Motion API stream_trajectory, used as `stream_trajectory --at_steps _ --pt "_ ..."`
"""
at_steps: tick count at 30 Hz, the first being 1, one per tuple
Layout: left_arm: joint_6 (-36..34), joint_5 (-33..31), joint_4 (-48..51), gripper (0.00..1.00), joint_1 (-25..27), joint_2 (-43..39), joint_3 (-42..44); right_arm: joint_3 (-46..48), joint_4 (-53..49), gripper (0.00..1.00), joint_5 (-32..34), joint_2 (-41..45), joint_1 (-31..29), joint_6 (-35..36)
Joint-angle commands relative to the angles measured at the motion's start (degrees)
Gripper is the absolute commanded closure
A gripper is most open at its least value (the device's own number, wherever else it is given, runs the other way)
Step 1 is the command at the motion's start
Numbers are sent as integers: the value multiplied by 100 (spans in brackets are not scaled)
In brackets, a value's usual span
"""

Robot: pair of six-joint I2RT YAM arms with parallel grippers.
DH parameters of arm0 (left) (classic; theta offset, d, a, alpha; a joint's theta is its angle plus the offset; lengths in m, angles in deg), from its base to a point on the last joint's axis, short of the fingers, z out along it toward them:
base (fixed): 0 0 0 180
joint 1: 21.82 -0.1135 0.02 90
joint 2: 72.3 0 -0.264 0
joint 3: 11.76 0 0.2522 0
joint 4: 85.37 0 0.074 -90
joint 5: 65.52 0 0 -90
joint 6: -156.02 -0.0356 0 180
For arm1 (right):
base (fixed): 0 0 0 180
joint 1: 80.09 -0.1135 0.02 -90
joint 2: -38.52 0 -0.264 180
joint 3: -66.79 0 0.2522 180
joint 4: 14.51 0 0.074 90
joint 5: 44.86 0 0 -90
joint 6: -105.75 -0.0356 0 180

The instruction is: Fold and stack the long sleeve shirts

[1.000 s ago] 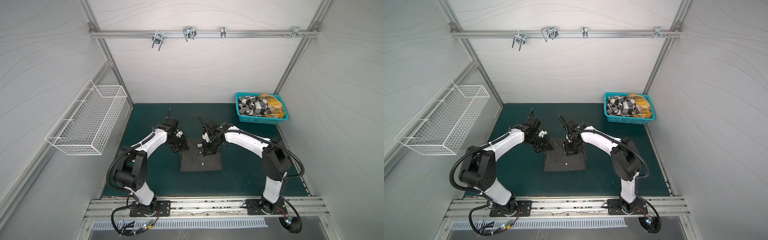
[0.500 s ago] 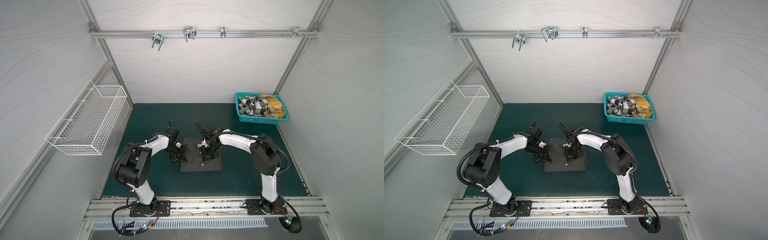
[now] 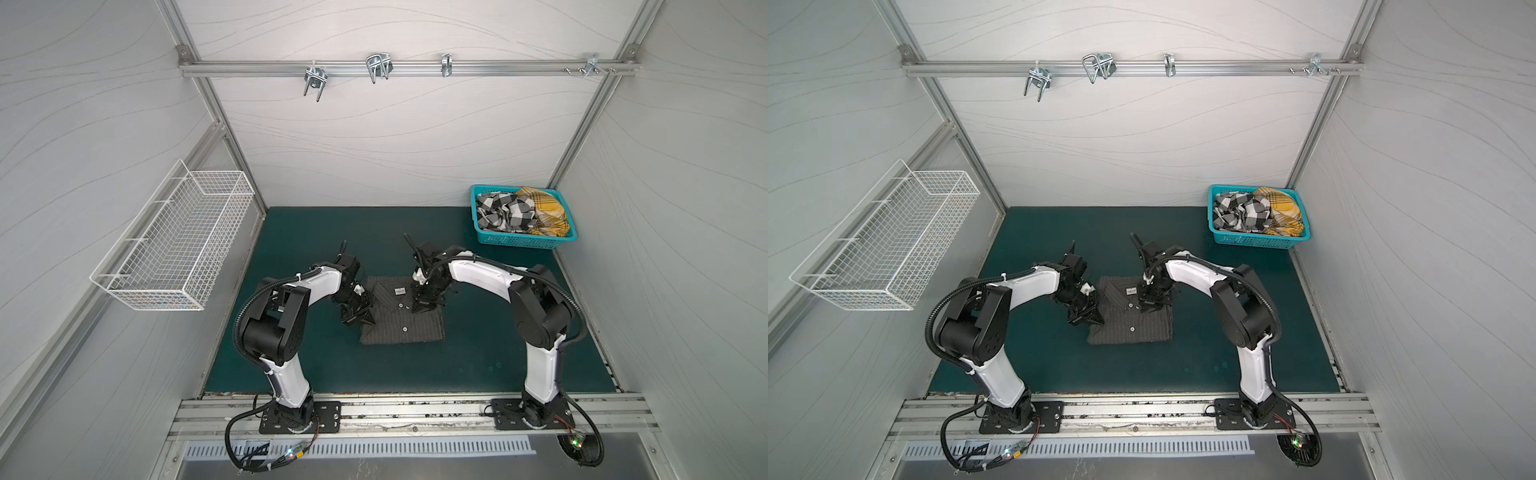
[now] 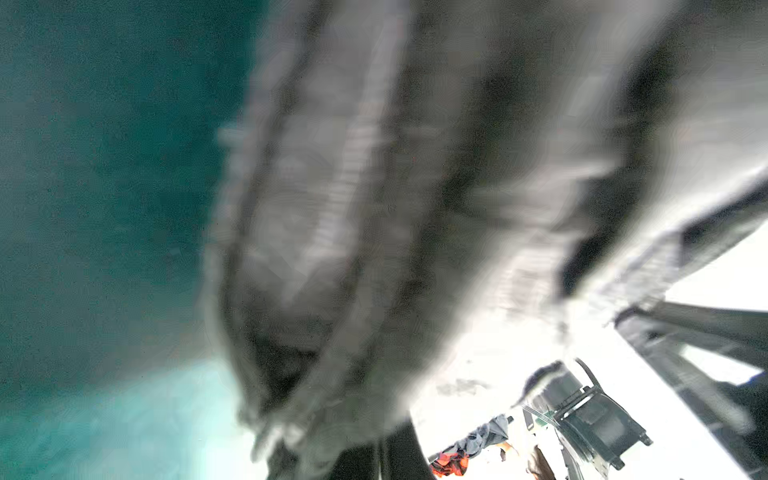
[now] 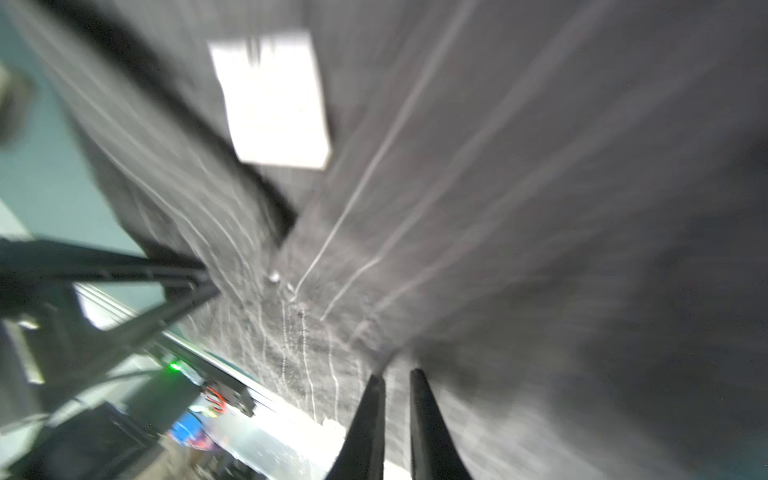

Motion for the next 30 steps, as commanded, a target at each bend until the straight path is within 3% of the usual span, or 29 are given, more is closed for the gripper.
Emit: stream_trajectory --at_steps 1,6,11,25,30 --pt "-170 -127 331 95 -7 -251 -700 -298 -313 84 -30 223 456 237" --pt "-214 -195 441 96 -52 112 -1140 -657 -406 85 -126 -298 738 500" --pt "-146 -202 211 98 -60 402 -1037 -846 -309 85 -145 -622 844 505" --pt "-206 -198 -97 99 -52 934 -891 -415 -54 86 2 -987 1041 502" --pt "-238 -349 146 83 -54 256 -1149 -453 -195 86 3 -722 1042 568"
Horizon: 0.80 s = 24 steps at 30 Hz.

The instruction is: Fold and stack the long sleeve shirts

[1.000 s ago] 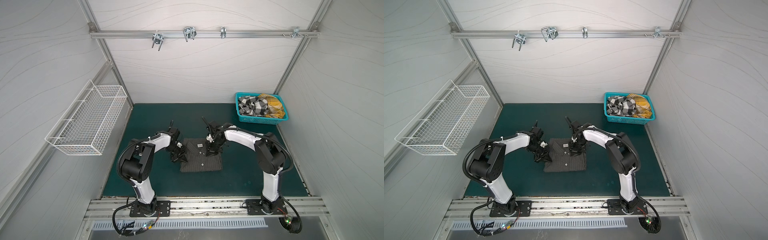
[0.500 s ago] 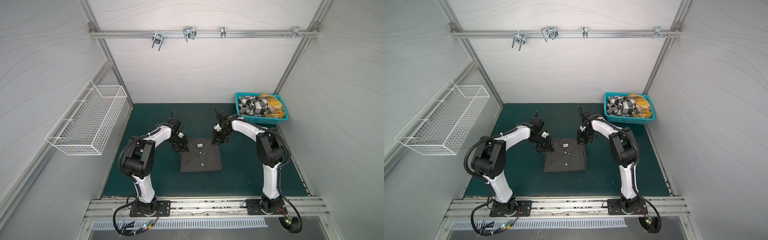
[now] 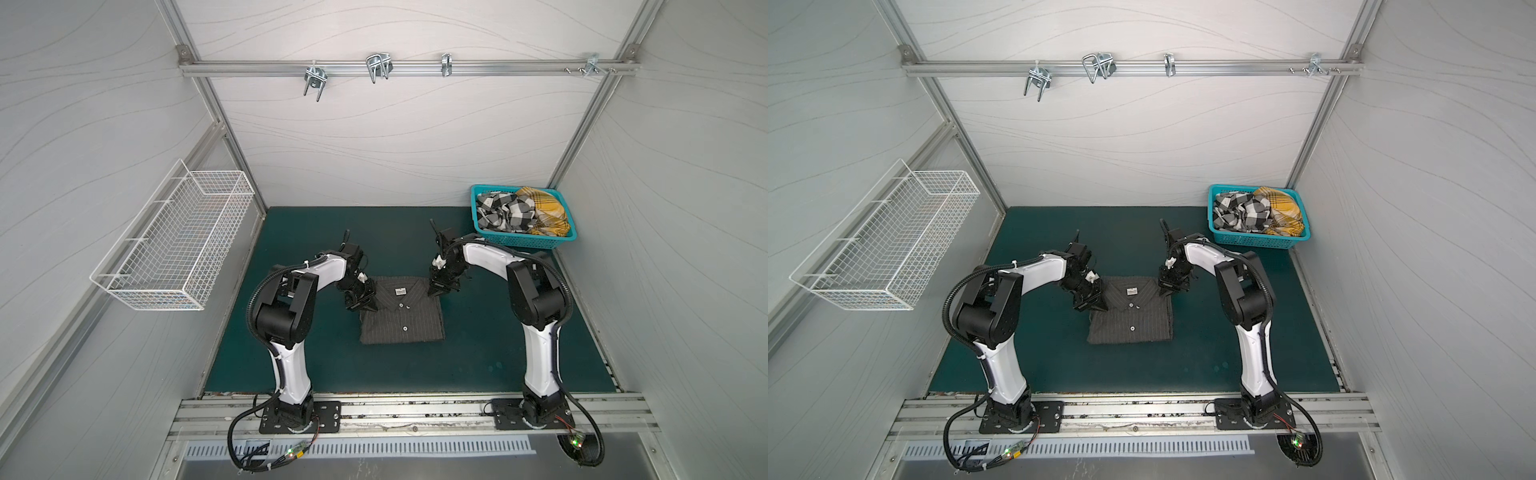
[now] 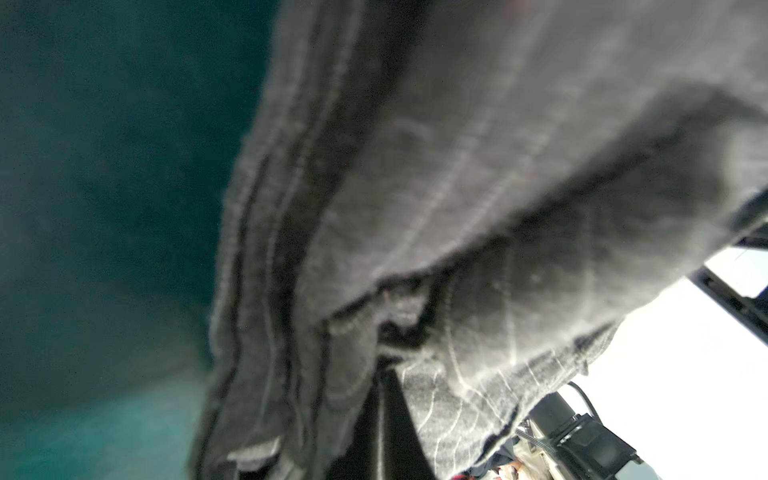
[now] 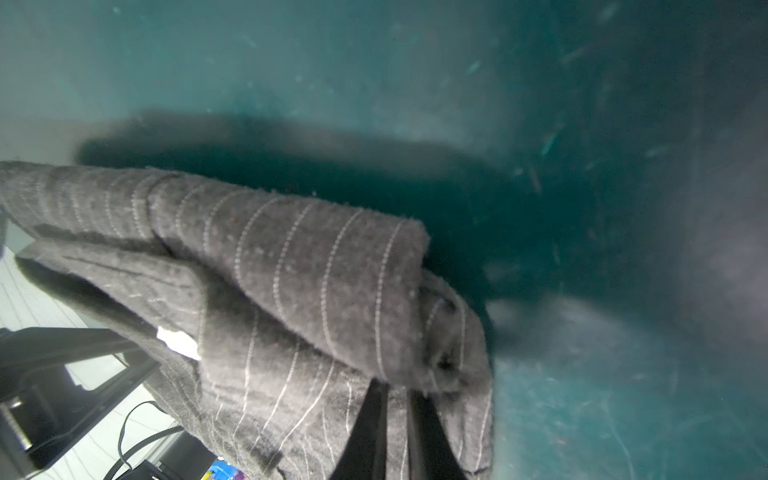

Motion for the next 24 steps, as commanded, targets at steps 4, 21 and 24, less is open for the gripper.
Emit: stream_trajectory --at_steps 4,21,24 --pt "-233 -637 438 71 -26 -1311 -541 2 -305 81 167 598 6 152" --pt "-66 139 230 43 -1300 -3529 1845 1504 24 53 407 2545 -516 -246" --pt "-39 57 203 38 -1299 -3572 2003 1939 183 52 426 2846 -536 -391"
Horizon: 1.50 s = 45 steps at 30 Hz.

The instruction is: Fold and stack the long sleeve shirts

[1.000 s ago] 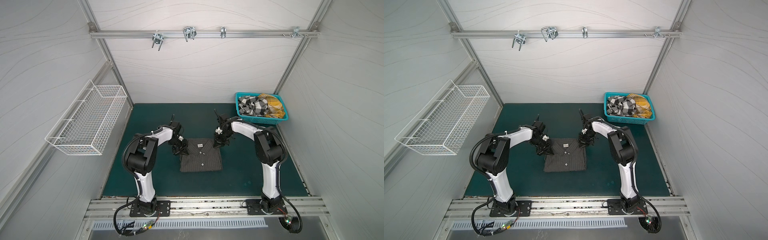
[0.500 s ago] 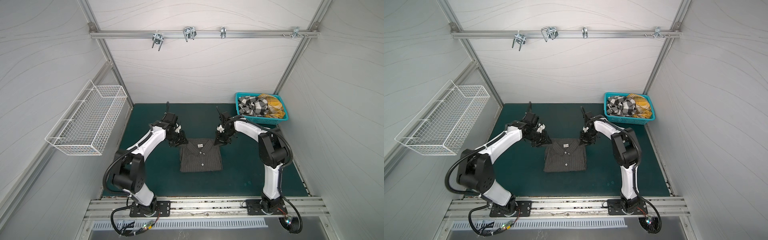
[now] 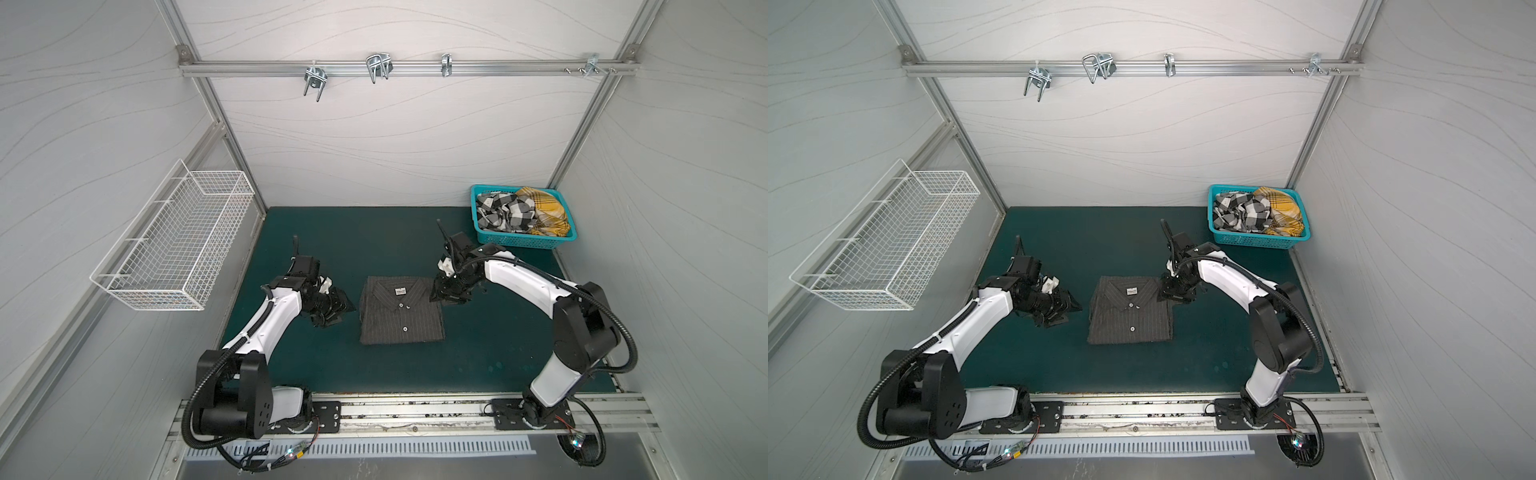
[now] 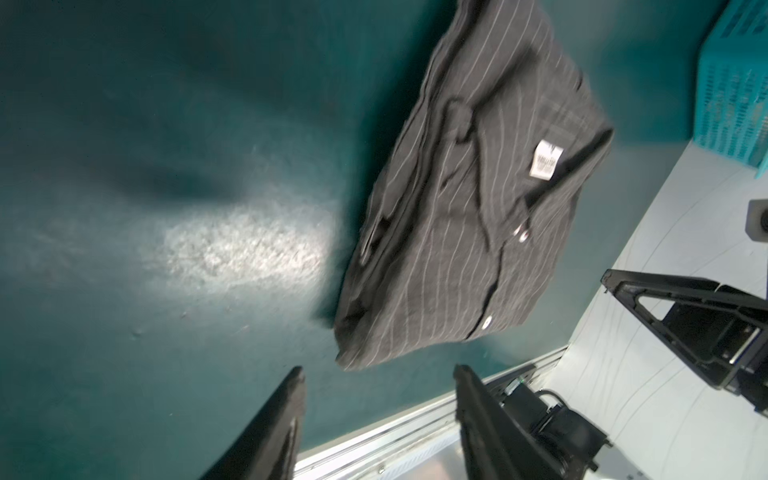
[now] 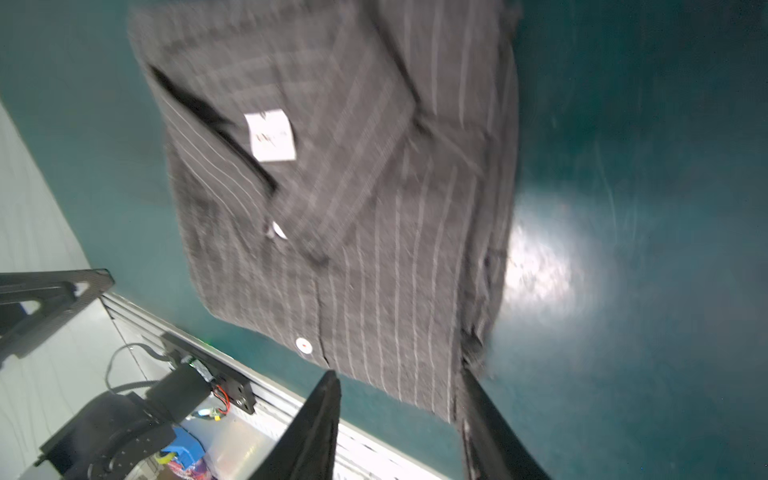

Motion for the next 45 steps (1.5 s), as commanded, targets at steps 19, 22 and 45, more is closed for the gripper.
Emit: stream_trajectory --at_steps 19,22,45 --pt "588 654 -1564 31 246 1469 152 1251 770 52 -267 505 190 -472" --pt "695 581 -1834 30 697 1717 83 1285 803 52 -281 519 200 -481" --pt "1272 495 -3231 81 1042 2872 -166 1269 638 52 -418 658 467 -351"
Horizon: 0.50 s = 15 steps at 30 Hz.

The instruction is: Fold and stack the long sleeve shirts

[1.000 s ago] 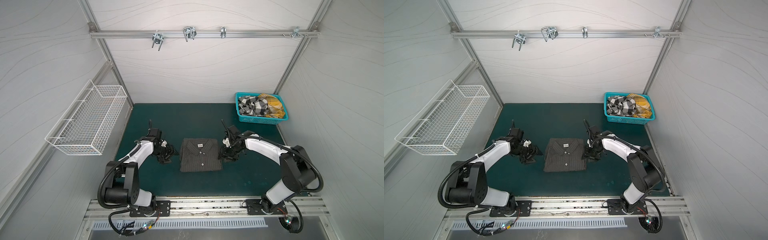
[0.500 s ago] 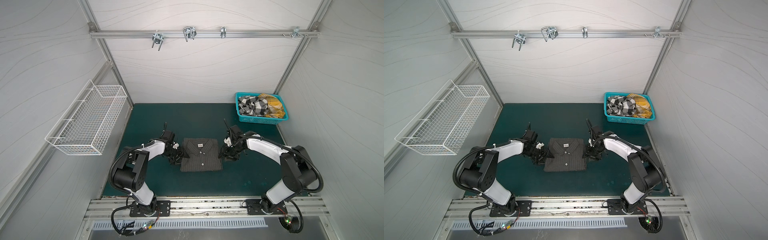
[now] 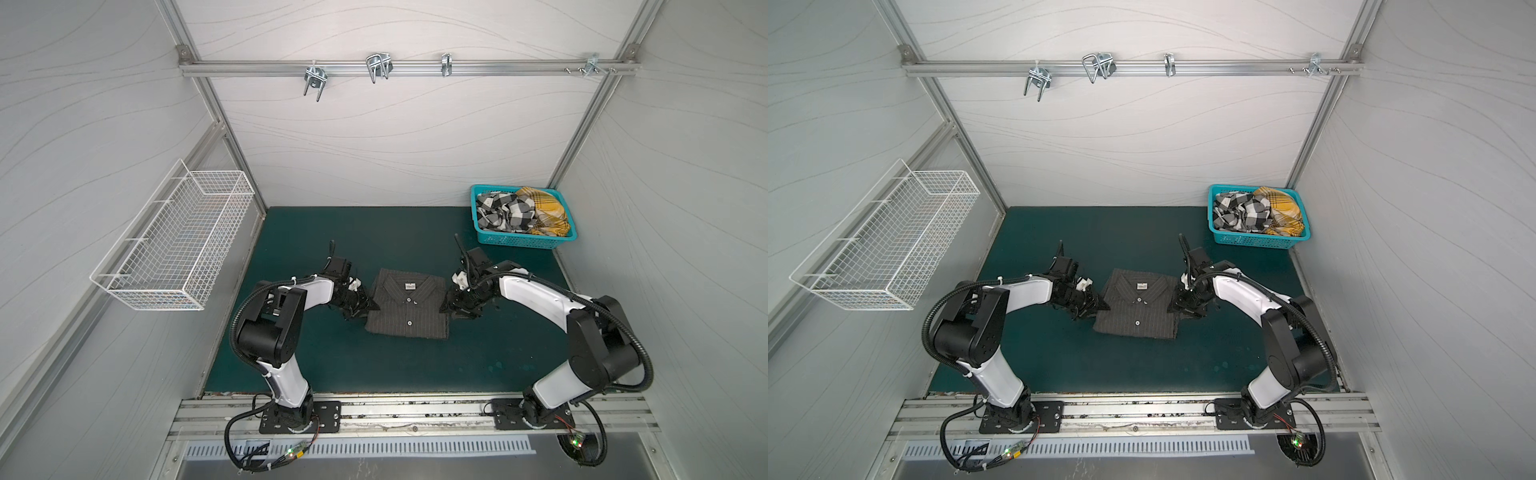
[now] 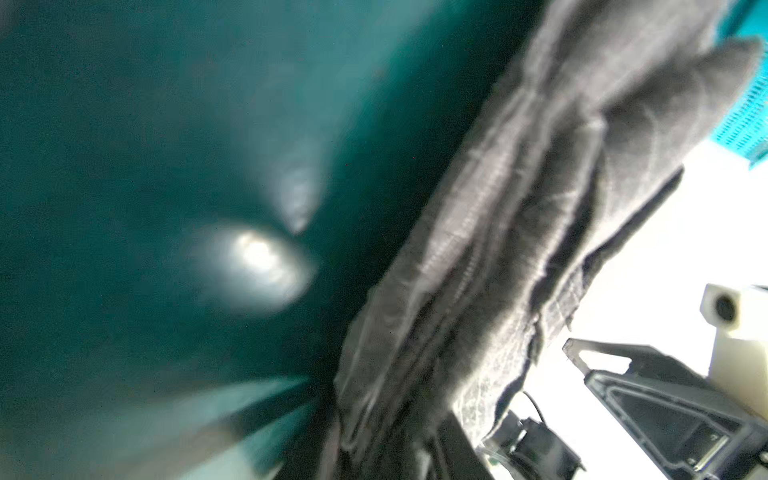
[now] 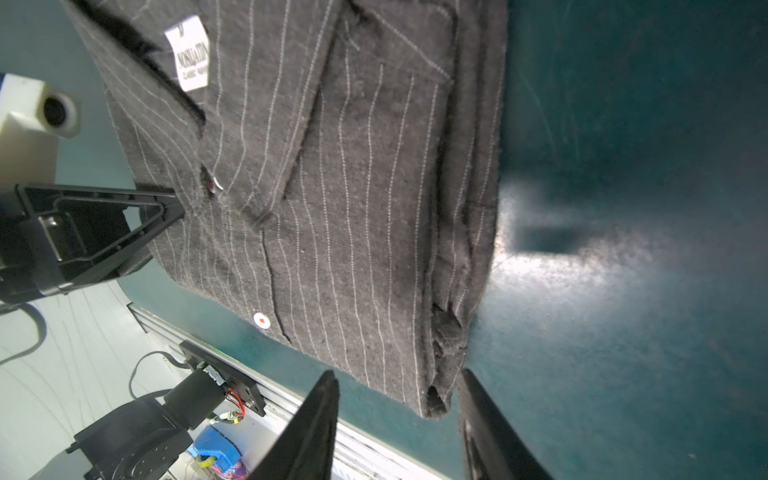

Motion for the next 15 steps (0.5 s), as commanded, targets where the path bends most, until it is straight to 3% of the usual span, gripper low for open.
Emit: stream_trajectory --at_steps 1,8,15 --pt "151 -209 -365 84 12 202 -76 -16 -151 52 -37 81 35 50" --pt "-509 -876 845 100 -3 171 -1021 -112 -351 52 -169 275 476 195" --pt "-885 -1678 1776 100 -467 248 -1954 -231 -629 53 -193 534 795 370"
